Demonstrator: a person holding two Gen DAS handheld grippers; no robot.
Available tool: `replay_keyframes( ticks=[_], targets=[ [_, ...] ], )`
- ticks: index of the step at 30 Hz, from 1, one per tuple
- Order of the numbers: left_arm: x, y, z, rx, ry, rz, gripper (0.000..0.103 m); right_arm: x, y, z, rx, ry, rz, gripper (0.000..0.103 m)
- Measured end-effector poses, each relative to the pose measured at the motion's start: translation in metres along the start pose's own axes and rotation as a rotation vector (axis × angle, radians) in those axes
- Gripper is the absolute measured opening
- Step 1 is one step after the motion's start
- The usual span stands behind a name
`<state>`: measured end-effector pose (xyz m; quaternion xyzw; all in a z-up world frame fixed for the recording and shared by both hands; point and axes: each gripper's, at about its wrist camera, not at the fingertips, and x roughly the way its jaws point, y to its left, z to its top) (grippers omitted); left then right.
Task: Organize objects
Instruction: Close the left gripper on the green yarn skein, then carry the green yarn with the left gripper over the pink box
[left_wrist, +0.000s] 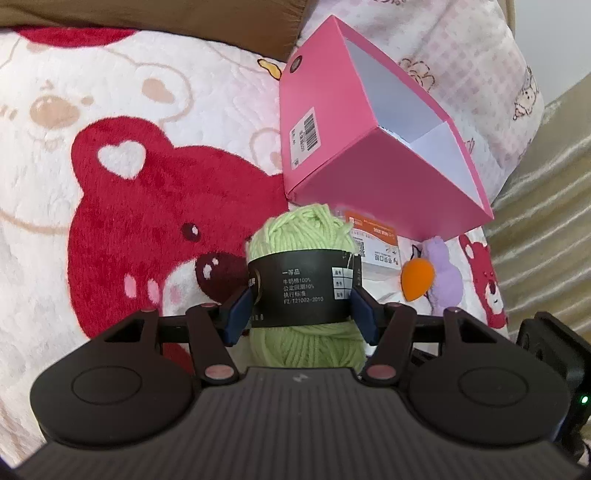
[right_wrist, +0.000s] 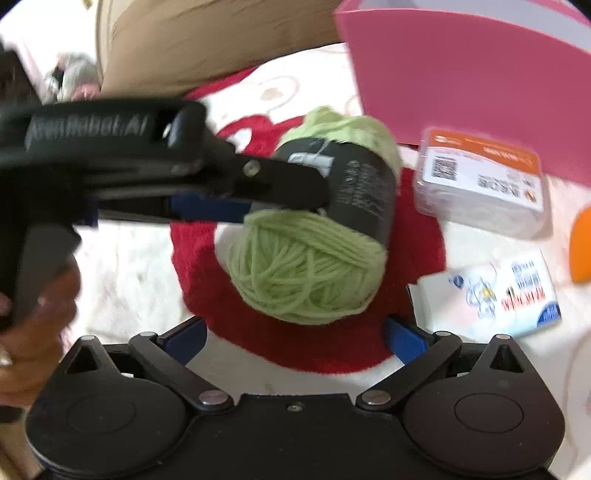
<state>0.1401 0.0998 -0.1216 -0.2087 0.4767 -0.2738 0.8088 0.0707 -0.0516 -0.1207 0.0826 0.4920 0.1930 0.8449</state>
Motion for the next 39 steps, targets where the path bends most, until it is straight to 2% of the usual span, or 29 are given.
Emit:
replay_keyframes(
  ticks=[3, 5, 7, 12, 14, 16, 18, 20, 23, 27, 35, 39],
  targets=[
    [0.001, 0.003, 0.000, -0.013, 0.007, -0.007, 0.056, -0.005, 0.001, 0.001, 0.035, 0.016, 0.035, 0.103],
    [0.001, 0.005, 0.000, -0.026, 0.009, -0.013, 0.056, -0.007, 0.008, 0.001, 0.014, 0.026, 0.037, 0.103],
    [0.001, 0.005, -0.001, -0.027, 0.009, -0.013, 0.056, -0.011, 0.015, 0.002, -0.019, -0.001, 0.019, 0.103],
    [0.002, 0.004, -0.001, -0.004, 0.020, -0.021, 0.053, -0.016, 0.025, 0.016, -0.120, -0.093, -0.074, 0.103],
    [0.001, 0.002, -0.002, 0.008, 0.024, -0.016, 0.052, -0.009, 0.033, 0.017, -0.180, -0.130, -0.172, 0.103],
    [0.000, 0.004, -0.002, 0.004, 0.025, -0.021, 0.052, 0.001, 0.038, 0.017, -0.223, -0.142, -0.214, 0.102],
    [0.000, 0.007, -0.002, -0.017, 0.026, -0.030, 0.052, 0.001, 0.028, 0.017, -0.211, -0.125, -0.197, 0.092],
    [0.000, 0.010, -0.001, -0.027, 0.029, -0.040, 0.052, 0.001, 0.024, 0.016, -0.185, -0.107, -0.179, 0.088],
    [0.000, 0.012, -0.001, -0.036, 0.030, -0.052, 0.052, -0.003, 0.018, 0.017, -0.132, -0.137, -0.168, 0.080],
    [-0.002, 0.012, -0.002, -0.056, 0.028, -0.058, 0.051, -0.003, 0.012, 0.027, -0.097, -0.125, -0.137, 0.072],
    [-0.009, -0.004, -0.008, -0.006, 0.017, -0.052, 0.050, -0.013, 0.020, 0.021, -0.148, -0.137, -0.146, 0.063],
    [-0.016, -0.006, -0.012, -0.046, 0.004, -0.073, 0.050, -0.019, 0.026, 0.024, -0.172, -0.128, -0.159, 0.062]
  ],
)
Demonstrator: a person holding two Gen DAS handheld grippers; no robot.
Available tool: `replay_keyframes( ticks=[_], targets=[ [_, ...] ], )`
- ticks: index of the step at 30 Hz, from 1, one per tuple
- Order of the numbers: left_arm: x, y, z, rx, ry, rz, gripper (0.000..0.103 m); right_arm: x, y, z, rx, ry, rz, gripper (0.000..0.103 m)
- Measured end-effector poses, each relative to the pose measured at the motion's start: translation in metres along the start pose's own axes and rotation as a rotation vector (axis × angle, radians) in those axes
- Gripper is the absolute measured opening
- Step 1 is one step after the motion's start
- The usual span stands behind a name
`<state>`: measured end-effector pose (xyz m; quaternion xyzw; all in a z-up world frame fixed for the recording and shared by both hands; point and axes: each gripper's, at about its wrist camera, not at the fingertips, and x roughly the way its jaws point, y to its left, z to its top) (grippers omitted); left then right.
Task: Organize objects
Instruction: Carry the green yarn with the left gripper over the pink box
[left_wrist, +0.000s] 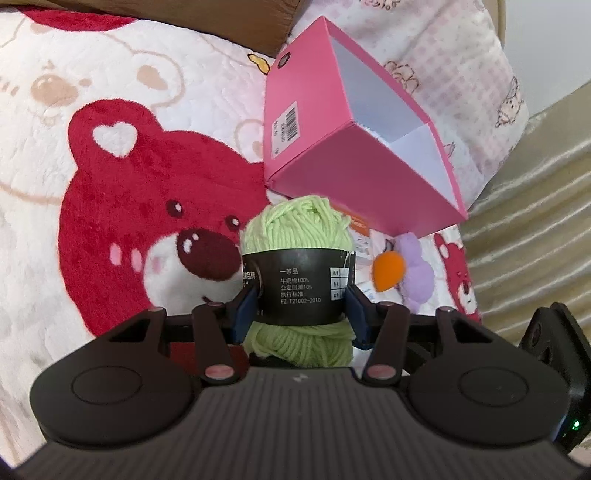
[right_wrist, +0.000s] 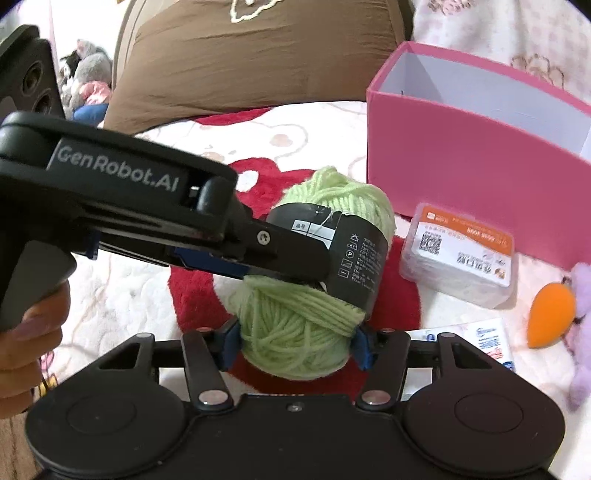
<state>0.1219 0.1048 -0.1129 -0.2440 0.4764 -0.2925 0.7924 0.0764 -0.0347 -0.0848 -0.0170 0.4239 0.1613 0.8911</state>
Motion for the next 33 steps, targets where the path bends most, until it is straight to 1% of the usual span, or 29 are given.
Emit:
replay_keyframes(
  ticks=[2, 4, 6, 8, 12, 16, 20, 22, 24, 28, 31, 33],
  targets=[
    [-0.005, -0.005, -0.003, -0.009, -0.022, -0.011, 0.050, -0.005, 0.009, 0.001, -0.019, 0.004, -0.010, 0.062],
    [-0.008, -0.017, -0.009, 0.002, -0.046, -0.005, 0.050, -0.014, 0.008, 0.004, -0.028, 0.001, -0.009, 0.062],
    [-0.009, -0.027, -0.015, 0.018, -0.053, 0.006, 0.050, -0.022, 0.001, 0.004, -0.006, 0.005, 0.015, 0.062],
    [-0.008, -0.033, -0.020, 0.028, -0.045, 0.010, 0.050, -0.026, -0.008, -0.004, 0.038, 0.008, 0.038, 0.062],
    [-0.009, -0.045, -0.025, 0.037, -0.019, 0.007, 0.050, -0.032, -0.011, -0.013, 0.013, 0.005, 0.015, 0.062],
    [-0.010, -0.058, -0.025, 0.060, -0.006, 0.006, 0.050, -0.049, -0.014, -0.020, 0.008, 0.005, 0.013, 0.062],
    [-0.009, -0.072, -0.019, 0.041, -0.016, -0.008, 0.050, -0.068, -0.014, -0.018, -0.016, -0.016, -0.019, 0.062],
    [-0.009, -0.083, -0.019, 0.061, -0.018, 0.004, 0.050, -0.075, -0.018, -0.015, -0.012, -0.027, -0.030, 0.063],
    [-0.009, -0.090, -0.020, 0.064, -0.022, 0.010, 0.050, -0.080, -0.024, -0.014, 0.004, -0.029, -0.022, 0.063],
    [-0.008, -0.093, -0.018, 0.022, -0.009, -0.004, 0.050, -0.090, -0.027, -0.020, -0.034, -0.064, -0.031, 0.063],
    [-0.008, -0.097, -0.018, -0.007, -0.022, -0.029, 0.050, -0.100, -0.033, -0.021, -0.006, -0.079, -0.024, 0.063],
    [-0.009, -0.102, -0.018, 0.012, -0.029, -0.036, 0.050, -0.108, -0.038, -0.018, 0.006, -0.084, -0.021, 0.063]
  ],
)
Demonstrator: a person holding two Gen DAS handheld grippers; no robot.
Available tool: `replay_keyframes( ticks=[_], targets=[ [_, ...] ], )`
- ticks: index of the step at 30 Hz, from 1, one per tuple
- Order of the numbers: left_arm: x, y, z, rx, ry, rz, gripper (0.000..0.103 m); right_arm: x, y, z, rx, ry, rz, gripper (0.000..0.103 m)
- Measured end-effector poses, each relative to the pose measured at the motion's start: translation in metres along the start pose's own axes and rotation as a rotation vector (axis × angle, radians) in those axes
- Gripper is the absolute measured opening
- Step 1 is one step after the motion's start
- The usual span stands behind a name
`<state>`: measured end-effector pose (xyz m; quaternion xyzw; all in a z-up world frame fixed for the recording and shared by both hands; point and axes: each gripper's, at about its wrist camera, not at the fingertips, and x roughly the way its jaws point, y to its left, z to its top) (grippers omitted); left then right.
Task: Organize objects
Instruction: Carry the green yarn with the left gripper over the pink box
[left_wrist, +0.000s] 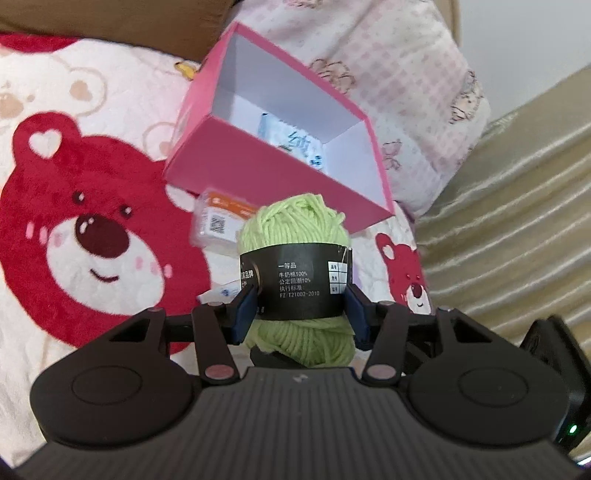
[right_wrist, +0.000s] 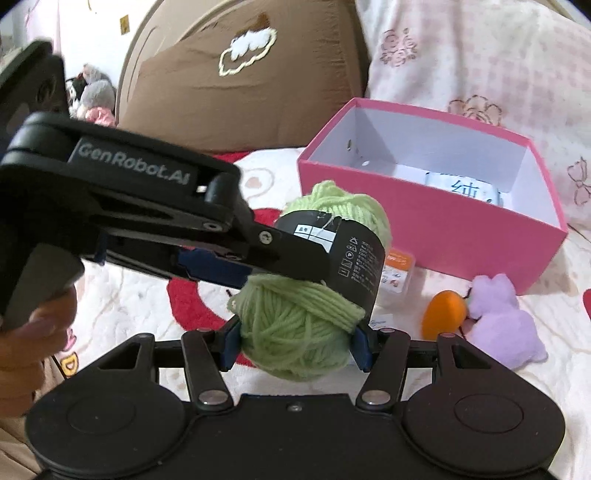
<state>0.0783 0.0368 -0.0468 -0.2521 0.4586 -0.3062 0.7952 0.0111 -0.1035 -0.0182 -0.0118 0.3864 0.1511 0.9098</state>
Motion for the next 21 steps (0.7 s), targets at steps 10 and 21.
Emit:
replay_keyframes(
  ticks=[10, 21],
  targets=[
    [-0.023, -0.028, 0.024, 0.060, -0.014, 0.017, 0.050, -0.020, 0.010, 0.023, -0.048, -0.049, -0.040, 0.063],
    [-0.049, -0.056, 0.056, 0.087, -0.011, 0.040, 0.051, -0.040, 0.010, 0.058, -0.027, -0.104, -0.004, 0.063]
  ],
)
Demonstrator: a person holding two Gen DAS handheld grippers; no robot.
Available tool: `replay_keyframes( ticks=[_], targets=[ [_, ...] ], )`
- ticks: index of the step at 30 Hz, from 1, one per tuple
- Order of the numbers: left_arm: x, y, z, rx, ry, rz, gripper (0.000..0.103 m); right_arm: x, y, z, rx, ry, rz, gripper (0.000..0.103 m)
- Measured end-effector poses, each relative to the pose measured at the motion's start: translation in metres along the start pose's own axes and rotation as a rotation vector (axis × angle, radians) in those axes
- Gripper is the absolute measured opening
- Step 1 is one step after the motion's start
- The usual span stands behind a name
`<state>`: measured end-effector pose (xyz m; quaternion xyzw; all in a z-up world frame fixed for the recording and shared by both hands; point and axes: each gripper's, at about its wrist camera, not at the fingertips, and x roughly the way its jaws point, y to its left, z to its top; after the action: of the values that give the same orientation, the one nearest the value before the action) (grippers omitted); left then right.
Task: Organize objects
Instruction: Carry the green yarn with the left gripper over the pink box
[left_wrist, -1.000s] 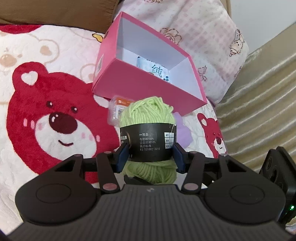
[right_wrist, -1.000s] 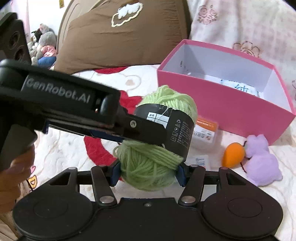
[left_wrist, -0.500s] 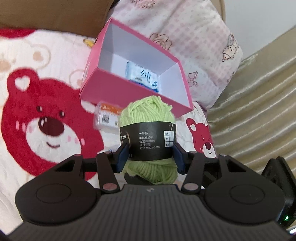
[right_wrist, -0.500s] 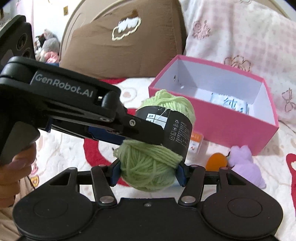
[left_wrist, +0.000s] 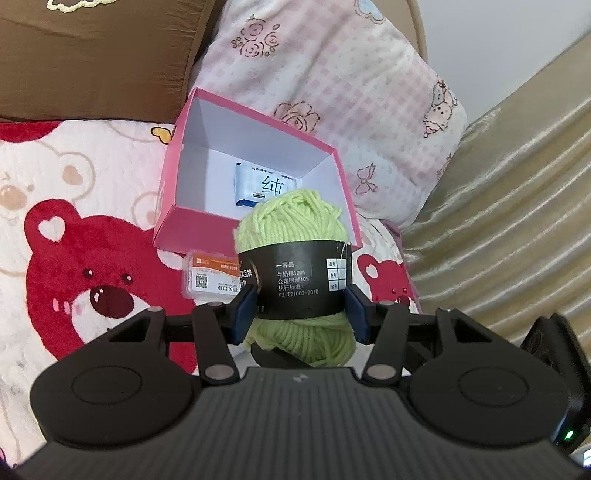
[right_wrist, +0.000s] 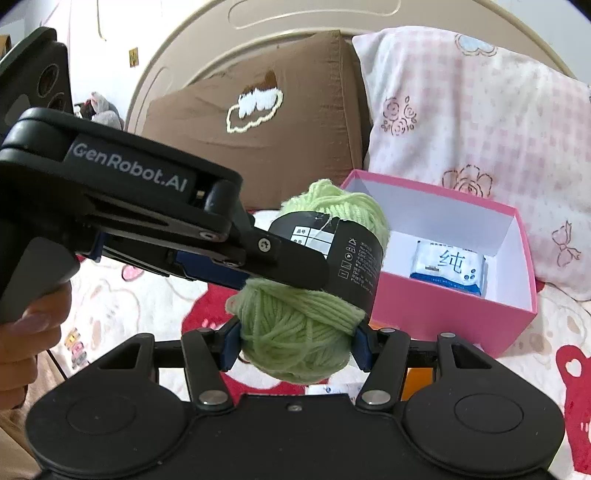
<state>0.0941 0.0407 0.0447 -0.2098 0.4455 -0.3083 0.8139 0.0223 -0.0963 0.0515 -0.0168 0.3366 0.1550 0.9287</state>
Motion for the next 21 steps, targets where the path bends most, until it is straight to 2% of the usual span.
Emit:
replay_keyframes(
  ticks=[7, 14, 18, 21],
  targets=[
    [0.007, -0.018, 0.030, 0.026, 0.009, 0.045, 0.051, 0.003, -0.012, 0.017, 0.016, -0.065, -0.007, 0.063],
    [0.018, -0.035, 0.065, 0.050, -0.009, 0.062, 0.051, 0.011, -0.035, 0.051, 0.058, -0.065, 0.006, 0.063],
    [0.032, -0.043, 0.088, 0.055, -0.011, 0.092, 0.051, 0.020, -0.055, 0.071, 0.096, -0.047, 0.038, 0.063],
    [0.047, -0.045, 0.105, 0.052, -0.006, 0.111, 0.051, 0.032, -0.082, 0.085, 0.179, -0.032, 0.109, 0.063]
  ],
)
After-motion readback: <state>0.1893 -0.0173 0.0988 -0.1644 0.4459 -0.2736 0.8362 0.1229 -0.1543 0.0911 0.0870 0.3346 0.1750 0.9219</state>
